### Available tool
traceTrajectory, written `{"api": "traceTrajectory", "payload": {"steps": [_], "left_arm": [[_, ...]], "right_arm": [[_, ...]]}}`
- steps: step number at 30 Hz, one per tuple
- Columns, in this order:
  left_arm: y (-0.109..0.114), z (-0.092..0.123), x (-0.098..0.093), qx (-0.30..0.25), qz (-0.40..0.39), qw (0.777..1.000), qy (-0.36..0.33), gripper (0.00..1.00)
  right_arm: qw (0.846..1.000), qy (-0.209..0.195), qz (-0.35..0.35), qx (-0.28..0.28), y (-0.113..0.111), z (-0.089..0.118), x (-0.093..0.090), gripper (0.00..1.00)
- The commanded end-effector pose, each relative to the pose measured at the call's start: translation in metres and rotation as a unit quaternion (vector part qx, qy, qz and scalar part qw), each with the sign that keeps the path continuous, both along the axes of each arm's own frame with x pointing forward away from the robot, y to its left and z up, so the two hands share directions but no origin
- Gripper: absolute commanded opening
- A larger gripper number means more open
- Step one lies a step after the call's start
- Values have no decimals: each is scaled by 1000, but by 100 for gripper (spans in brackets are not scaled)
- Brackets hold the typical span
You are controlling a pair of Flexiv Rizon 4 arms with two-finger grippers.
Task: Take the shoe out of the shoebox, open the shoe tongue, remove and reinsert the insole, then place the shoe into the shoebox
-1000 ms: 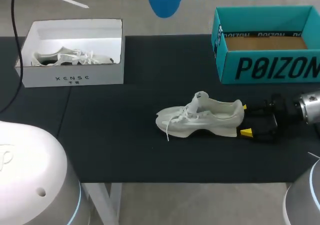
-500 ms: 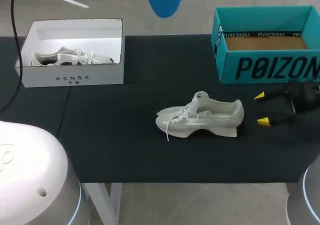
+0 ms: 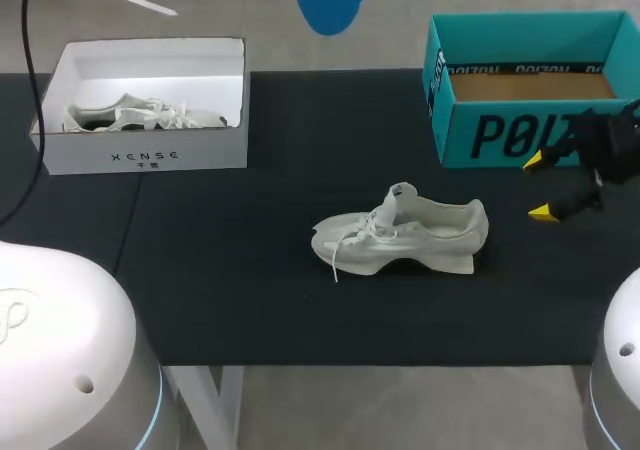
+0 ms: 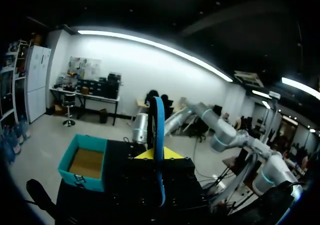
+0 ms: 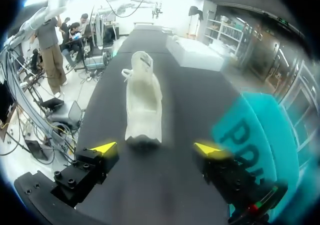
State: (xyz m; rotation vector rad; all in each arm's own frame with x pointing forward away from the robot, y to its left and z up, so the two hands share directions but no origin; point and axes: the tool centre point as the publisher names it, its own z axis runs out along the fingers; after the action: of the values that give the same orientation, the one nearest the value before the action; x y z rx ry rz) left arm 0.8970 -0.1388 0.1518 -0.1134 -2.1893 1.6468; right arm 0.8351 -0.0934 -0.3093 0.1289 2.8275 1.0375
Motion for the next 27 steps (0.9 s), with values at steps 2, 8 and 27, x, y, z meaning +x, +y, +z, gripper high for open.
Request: {"api": "traceTrajectory", "payload": {"steps": [2, 8, 27], "left_arm": [[0, 0, 1, 0, 0, 1000, 0, 0], [0, 0, 1, 0, 0, 1000, 0, 0], [0, 0, 1, 0, 0, 1000, 0, 0]], "right_arm": [[984, 6, -27, -175, 13, 20, -11, 100], [966, -4, -29, -256, 27, 32, -11, 100], [961, 1, -2, -277, 9, 57, -14, 100]]}}
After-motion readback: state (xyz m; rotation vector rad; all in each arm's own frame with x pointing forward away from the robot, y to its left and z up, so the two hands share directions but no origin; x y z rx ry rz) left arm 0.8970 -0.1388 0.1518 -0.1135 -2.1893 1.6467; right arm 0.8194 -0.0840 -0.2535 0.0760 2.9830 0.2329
